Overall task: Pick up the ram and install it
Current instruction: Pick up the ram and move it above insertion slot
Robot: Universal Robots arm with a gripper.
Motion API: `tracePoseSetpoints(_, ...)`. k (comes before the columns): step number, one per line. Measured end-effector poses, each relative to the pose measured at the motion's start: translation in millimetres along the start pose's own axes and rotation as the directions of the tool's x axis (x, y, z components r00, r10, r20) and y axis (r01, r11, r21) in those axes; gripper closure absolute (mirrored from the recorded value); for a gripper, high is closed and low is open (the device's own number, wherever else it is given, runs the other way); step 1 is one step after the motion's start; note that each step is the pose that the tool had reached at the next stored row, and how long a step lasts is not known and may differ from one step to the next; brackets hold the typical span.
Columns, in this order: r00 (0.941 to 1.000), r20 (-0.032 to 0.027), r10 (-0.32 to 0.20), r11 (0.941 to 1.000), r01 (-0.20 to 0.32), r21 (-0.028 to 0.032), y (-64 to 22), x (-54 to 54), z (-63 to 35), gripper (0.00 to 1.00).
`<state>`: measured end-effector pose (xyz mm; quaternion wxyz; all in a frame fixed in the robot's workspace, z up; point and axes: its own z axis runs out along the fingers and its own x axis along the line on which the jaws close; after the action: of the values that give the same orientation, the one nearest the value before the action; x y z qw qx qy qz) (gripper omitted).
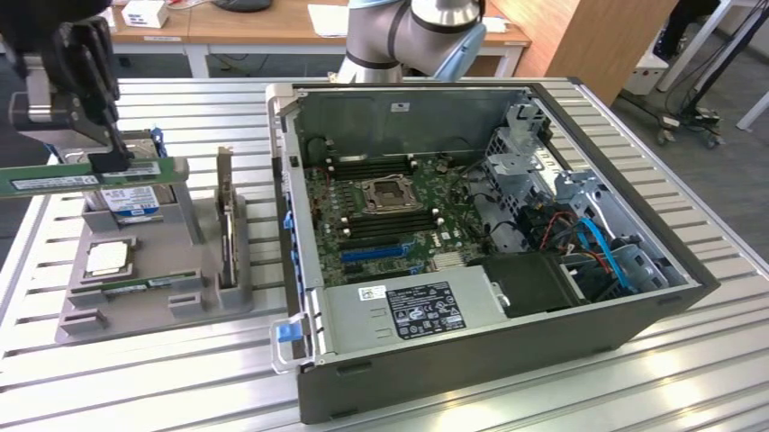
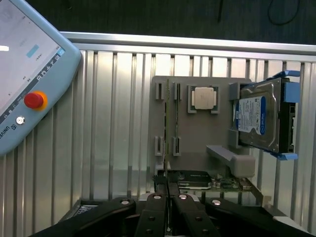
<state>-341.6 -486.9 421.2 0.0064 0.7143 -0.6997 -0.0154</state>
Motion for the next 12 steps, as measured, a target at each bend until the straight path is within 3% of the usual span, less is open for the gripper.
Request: tracePoseSetpoints(12, 1.0, 0.0, 0.0, 1.0, 0.0, -0.0014, -25.3, 0.5, -0.8, 0.89)
